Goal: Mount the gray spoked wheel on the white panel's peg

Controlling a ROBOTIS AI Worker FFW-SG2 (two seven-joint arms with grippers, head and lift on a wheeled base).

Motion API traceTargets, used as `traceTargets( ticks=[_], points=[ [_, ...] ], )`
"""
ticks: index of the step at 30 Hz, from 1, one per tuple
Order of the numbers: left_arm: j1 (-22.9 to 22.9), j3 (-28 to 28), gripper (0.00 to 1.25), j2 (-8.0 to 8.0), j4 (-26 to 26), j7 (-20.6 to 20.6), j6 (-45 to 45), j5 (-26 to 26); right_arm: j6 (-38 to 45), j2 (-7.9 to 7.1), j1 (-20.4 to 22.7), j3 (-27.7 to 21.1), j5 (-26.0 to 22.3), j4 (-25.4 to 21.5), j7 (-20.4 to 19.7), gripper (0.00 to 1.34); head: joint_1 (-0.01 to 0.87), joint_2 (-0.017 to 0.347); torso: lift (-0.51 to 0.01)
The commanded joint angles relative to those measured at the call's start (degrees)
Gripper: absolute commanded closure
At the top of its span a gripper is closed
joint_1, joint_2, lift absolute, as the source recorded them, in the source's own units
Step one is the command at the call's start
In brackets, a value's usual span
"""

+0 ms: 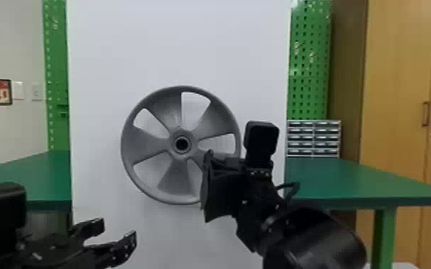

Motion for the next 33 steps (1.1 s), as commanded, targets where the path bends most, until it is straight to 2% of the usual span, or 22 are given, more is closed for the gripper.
traceTargets(
  ticks=[1,5,9,14,22,29,33],
  points=[
    [0.2,0.7,0.40,-0.17,-0.2,-0.3,0.0,0.0,-0.1,-0.71,3.3,1.5,-0.4,-2.9,0.1,0.00,0.091,-0.008,-0.482],
    [0.4,1.4,0.40,-0.25,-0.7,-0.3,0.0,-0.1,-0.2,-0.71,5.8,2.0,-1.0,-4.1,0.3,0.00,0.091,-0.008,-0.482],
    [0.5,1.6,0.40,-0.43,-0.9,-0.5,0.0,-0.1,-0.1,-1.67,9.1,2.0,-1.6,-5.8,1.1,0.00,0.091,-0.008,-0.482],
    [1.2,2.6,0.40,-0.87,-1.3,-0.5,0.0,-0.2,-0.2,-2.20,13.9,1.2,-1.2,-7.1,1.4,0.00,0.091,-0.008,-0.482],
    [1.7,3.4,0.40,-1.22,-1.7,-0.6,0.0,-0.3,-1.9,-3.78,20.7,0.0,-0.7,-7.7,4.8,0.00,0.091,-0.008,-0.482],
    [1.8,3.8,0.40,-1.75,-1.8,-0.9,0.0,-0.8,-6.0,-5.98,27.1,-0.5,2.5,-8.1,8.6,0.00,0.091,-0.008,-0.482],
    [2.0,3.9,0.40,-2.01,-1.8,-1.1,-0.1,-0.9,-7.1,-5.80,29.9,-2.0,3.8,-7.4,9.5,0.00,0.091,-0.008,-0.482]
  ],
)
